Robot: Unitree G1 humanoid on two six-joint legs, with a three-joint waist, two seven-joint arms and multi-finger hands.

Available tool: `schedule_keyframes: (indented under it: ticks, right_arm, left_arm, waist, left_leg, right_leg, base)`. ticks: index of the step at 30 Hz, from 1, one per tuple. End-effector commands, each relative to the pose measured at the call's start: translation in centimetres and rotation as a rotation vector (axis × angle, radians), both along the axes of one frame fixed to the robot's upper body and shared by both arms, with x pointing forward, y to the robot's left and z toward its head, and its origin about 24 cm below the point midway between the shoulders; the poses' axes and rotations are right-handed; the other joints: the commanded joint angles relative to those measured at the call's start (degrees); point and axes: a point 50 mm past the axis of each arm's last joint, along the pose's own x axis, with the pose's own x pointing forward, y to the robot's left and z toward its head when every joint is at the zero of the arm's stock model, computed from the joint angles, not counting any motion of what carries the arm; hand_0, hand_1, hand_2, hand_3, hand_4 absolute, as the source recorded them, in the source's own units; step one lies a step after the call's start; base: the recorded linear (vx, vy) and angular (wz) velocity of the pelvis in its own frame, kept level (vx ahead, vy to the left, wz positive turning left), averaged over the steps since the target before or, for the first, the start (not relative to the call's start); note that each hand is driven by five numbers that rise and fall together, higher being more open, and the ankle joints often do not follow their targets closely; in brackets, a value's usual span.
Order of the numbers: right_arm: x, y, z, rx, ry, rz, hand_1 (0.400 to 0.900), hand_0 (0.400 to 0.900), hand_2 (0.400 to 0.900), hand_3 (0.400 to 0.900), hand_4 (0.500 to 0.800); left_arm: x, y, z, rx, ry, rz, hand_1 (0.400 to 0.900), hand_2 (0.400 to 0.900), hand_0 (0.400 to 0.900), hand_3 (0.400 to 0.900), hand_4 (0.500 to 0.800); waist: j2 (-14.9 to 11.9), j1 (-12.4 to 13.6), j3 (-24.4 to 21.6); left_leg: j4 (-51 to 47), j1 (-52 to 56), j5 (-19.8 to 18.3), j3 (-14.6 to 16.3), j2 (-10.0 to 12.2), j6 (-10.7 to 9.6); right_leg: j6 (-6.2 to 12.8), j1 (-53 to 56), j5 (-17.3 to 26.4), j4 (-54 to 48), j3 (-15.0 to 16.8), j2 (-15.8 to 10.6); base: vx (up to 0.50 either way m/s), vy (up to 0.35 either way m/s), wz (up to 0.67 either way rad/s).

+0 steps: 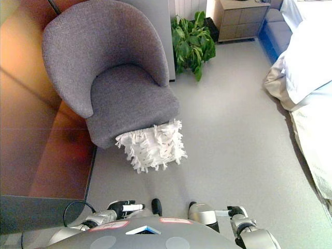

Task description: Pick up the pillow and put it on the sofa.

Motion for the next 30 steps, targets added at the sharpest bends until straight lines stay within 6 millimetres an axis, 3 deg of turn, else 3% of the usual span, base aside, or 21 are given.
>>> schedule_keyframes:
  ticks: [1,6,10,12,15,21,24,26,29,30]
  right_arm:
    - [1.8,0.4,0.2,-0.026,-0.022,0.05,0.9,0.9,0.9,0.9,0.8]
    - [2.1,0.2,0.3,-0.027,-0.03,0.039,0.9,0.9,0.9,0.9,0.8]
    - [2.6,-0.1,0.4,-0.044,-0.041,0.037,0.9,0.9,0.9,0.9,0.8]
    - [2.3,-0.6,0.5,-0.064,-0.03,0.054,0.9,0.9,0.9,0.9,0.8]
    - [1.7,-1.2,0.6,-0.075,-0.015,0.05,0.9,0.9,0.9,0.9,0.8]
    - [1.0,-2.4,0.9,-0.078,-0.003,0.027,0.9,0.9,0.9,0.9,0.8]
    - [0.6,-2.5,0.8,-0.072,0.005,0.025,0.9,0.9,0.9,0.9,0.8]
    - [0.3,-2.4,0.7,-0.066,0.007,0.022,0.9,0.9,0.9,0.9,0.8]
    - [0.3,-2.1,0.6,-0.068,-0.003,0.022,0.9,0.9,0.9,0.9,0.8]
    - [0.3,-2.0,0.6,-0.063,-0.006,0.025,0.9,0.9,0.9,0.9,0.8]
  left_arm:
    - [-1.8,2.1,0.1,0.07,0.102,-0.041,0.9,0.9,0.9,0.9,0.8]
    - [-0.9,2.2,0.3,0.079,0.075,-0.045,0.9,0.9,0.9,0.9,0.8]
    - [-0.4,2.5,0.4,0.085,0.058,-0.028,0.9,0.9,0.9,0.9,0.8]
    - [-0.6,2.9,0.5,0.084,0.05,0.002,0.9,0.9,0.9,0.9,0.8]
    - [-1.2,3.1,0.4,0.079,0.058,0.026,0.9,0.9,0.9,0.9,0.8]
    - [-3.1,2.5,0.1,0.074,0.109,0.048,0.9,0.9,0.9,0.9,0.8]
    - [-3.8,2.0,-0.1,0.07,0.125,0.057,0.9,0.9,0.9,0.9,0.8]
    - [-4.1,1.9,-0.1,0.071,0.129,0.064,0.9,0.9,0.9,0.9,0.8]
    - [-4.4,2.4,0.0,0.089,0.137,0.062,0.9,0.9,0.9,0.9,0.8]
    - [-4.4,2.8,0.1,0.092,0.135,0.056,0.9,0.9,0.9,0.9,0.8]
  waist:
    - [-1.48,1.55,1.73]
    - [-2.36,1.55,3.1]
    - [-4.99,1.21,4.66]
    - [-7.05,1.3,6.2]
    - [-6.62,2.49,7.34]
    - [-2.02,6.38,9.09]
    - [-1.11,7.92,9.15]
    - [-0.88,8.24,9.02]
    - [-1.31,7.9,8.08]
    - [-1.66,7.84,7.55]
  left_leg:
    - [0.4,0.08,-0.25,-2.21,-0.82,1.81]
    - [2.46,-1.34,0.25,-2.5,0.95,1.08]
    - [13.13,-5.84,-2.31,-1.64,4.1,1.11]
    - [22.08,-9.5,-4.99,-1.89,3.28,3.63]
    - [21.65,-11.81,-4.9,-2.84,0.16,4.1]
    - [6.56,-20.32,9.97,0.72,-4.21,-0.41]
    - [2.74,-22.49,13.19,1.92,-4.47,-1.02]
    - [3.01,-22.18,12.55,2.95,-3.96,-0.58]
    - [2.82,-20.5,8.02,6.17,-3.76,1.93]
    - [3.99,-20.14,7.29,5.87,-4.14,2.67]
  right_leg:
    - [4.66,-2.41,5.08,0.3,-1.87,-2.83]
    - [3.53,-2.93,4.35,1.32,-1.69,-1.47]
    - [2.39,-3.46,5.47,1.82,-1.41,-2.34]
    - [1.7,-2.96,6.56,1.91,-0.43,-3.04]
    - [1.5,-1.32,5.4,2.34,0.96,-1.3]
    - [0.07,5.1,0.75,1.44,5.81,4.92]
    - [-1.07,7.03,-2.4,3.06,7.49,6.68]
    - [-1.47,7.4,-4.22,5.38,8.12,7.17]
    - [-0.7,8.0,-6.62,9.24,10.17,7.15]
    - [-0.41,8.4,-7.25,10.02,11.08,7.07]
  base:
    - [0.03,-0.103,0.02]
    - [0.03,-0.131,0.06]
    - [0.03,-0.164,0.11]
    - [0.13,-0.189,0.01]
    - [0.2,-0.052,-0.11]
    - [0.37,0.036,-0.18]
    - [0.43,0.065,-0.27]
    - [0.42,0.122,-0.14]
    - [0.45,0.19,-0.08]
    - [0.41,0.202,-0.03]
